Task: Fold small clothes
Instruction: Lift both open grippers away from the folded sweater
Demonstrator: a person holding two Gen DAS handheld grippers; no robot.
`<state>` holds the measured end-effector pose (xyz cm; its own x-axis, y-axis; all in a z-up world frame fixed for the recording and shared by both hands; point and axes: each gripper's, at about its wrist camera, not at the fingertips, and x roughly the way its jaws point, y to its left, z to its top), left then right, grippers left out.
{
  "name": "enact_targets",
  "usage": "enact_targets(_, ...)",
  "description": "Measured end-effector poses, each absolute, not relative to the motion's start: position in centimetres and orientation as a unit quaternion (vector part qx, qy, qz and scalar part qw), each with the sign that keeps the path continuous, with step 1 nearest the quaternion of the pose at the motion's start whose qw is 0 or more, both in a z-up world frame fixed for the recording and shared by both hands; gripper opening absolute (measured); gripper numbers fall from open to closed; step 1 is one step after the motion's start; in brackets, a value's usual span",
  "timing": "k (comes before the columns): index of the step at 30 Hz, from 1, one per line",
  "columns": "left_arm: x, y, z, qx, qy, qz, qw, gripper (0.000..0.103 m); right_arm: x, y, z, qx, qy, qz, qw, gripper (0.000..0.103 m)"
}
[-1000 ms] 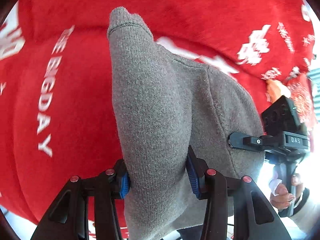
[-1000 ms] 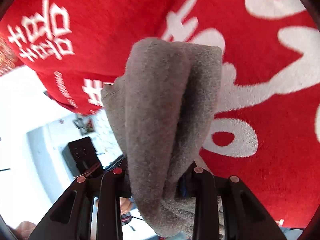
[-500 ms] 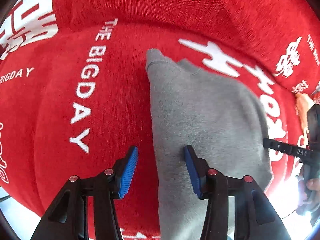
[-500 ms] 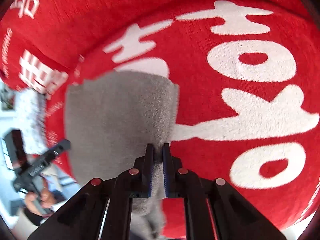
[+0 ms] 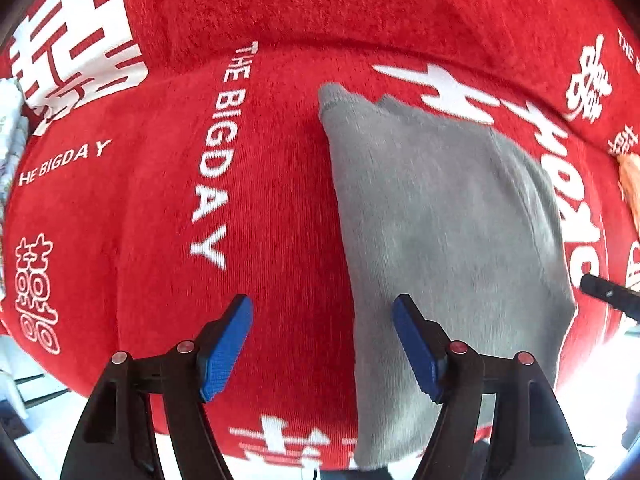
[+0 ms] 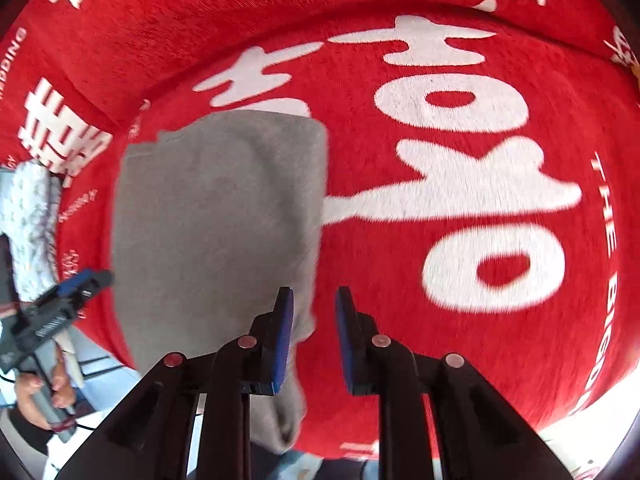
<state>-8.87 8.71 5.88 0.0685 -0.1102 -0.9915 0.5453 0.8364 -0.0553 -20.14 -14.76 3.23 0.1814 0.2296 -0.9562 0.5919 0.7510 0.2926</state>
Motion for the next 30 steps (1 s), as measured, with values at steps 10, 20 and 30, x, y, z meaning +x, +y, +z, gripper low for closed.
enact_targets(10,-12.2,9.7,6.6,0.171,0.668,-0.219,0.690,0.074,-19.5,-10.0,1.3,0.320,0.661,-0.112,0.670,0.022)
enact_targets(20,-12.5,10.0,9.6,0.158,0.668,-0.215,0.695,0.074,-20.3,-11.2,3.2,0.324,0.675,-0.137,0.649,0.026)
enact_targets(30,-13.4,8.5,12.4,0.166,0.664,-0.228,0.693,0.074,-20.7,-10.4,7.1,0.327,0.674,-0.143,0.647,0.041)
